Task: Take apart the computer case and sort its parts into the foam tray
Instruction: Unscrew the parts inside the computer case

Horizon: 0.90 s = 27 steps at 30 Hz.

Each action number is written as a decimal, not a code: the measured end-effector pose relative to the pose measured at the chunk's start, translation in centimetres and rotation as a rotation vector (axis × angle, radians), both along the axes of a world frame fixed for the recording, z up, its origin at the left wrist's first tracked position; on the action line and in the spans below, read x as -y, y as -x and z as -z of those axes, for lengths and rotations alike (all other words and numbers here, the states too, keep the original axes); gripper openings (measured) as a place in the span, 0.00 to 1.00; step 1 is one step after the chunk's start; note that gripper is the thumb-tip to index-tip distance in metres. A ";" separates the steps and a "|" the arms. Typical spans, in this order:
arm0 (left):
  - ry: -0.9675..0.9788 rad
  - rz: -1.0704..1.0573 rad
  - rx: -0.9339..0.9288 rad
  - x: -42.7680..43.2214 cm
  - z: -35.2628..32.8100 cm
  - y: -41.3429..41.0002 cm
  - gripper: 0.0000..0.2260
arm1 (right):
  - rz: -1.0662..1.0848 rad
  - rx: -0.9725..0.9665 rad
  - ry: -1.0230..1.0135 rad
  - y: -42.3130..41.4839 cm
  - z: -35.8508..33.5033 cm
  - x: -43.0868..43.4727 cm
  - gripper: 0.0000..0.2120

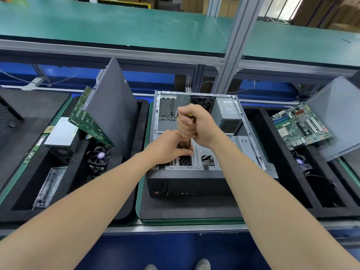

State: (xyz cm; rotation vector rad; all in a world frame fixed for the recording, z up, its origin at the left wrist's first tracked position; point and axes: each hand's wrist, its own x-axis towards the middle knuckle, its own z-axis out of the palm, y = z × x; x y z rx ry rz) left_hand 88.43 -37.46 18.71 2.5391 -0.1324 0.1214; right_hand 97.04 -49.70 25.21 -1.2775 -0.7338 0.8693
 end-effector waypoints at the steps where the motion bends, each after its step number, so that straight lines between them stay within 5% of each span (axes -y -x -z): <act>1: 0.006 0.003 -0.002 -0.1 0.0 0.0 0.10 | -0.059 -0.030 -0.009 -0.5 -0.1 0.2 0.22; 10: 0.072 -0.053 -0.035 0.6 -0.5 0.2 0.08 | -0.175 -0.104 -0.041 -1.1 -0.5 0.8 0.20; 15: -0.003 -0.070 -0.002 1.0 -0.4 0.0 0.10 | 0.304 0.120 0.047 0.8 -1.0 1.0 0.19; 20: -0.002 -0.061 0.057 1.4 -0.5 0.3 0.05 | 0.854 0.080 0.096 3.8 -0.4 -0.3 0.21; 27: -0.034 0.000 0.030 0.5 0.1 0.0 0.08 | 0.975 0.116 0.004 4.5 0.5 -2.0 0.19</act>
